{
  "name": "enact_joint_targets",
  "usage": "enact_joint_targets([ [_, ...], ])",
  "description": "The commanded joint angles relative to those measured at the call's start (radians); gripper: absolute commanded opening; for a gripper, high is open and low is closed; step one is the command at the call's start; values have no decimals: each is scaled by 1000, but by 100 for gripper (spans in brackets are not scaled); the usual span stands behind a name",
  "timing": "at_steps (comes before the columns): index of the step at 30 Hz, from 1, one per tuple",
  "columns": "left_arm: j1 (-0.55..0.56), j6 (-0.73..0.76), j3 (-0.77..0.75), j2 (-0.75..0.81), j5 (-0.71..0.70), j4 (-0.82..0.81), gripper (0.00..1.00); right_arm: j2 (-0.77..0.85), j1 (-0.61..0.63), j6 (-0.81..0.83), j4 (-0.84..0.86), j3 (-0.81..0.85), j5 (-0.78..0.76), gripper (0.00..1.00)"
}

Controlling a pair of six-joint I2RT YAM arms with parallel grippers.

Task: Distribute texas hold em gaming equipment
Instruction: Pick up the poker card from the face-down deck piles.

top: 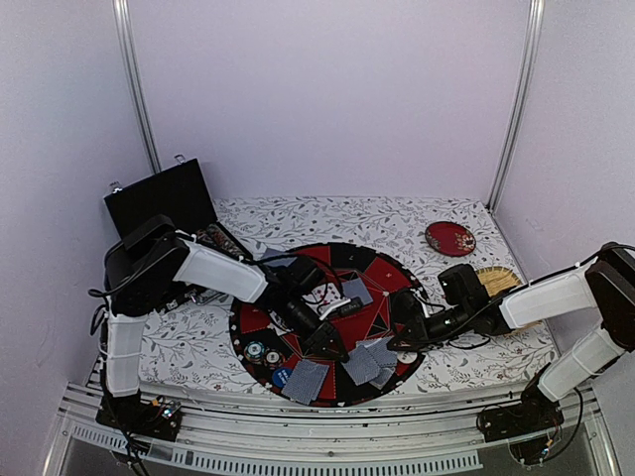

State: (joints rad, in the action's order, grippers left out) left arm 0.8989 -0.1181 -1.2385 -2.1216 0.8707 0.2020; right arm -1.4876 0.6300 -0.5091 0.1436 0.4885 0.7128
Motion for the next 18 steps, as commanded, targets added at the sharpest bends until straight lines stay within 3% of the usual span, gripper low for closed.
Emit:
enact_joint_targets([
  [1, 14, 19, -21, -26, 20, 33, 26, 5, 7, -3, 24, -7, 5, 2],
  [7, 13, 14, -20, -6, 23, 32, 0, 7, 8, -8, 27, -6, 5, 2],
  [18, -10, -14, 44, 98, 49, 8, 0, 87, 18, -62, 2, -27, -53, 2],
])
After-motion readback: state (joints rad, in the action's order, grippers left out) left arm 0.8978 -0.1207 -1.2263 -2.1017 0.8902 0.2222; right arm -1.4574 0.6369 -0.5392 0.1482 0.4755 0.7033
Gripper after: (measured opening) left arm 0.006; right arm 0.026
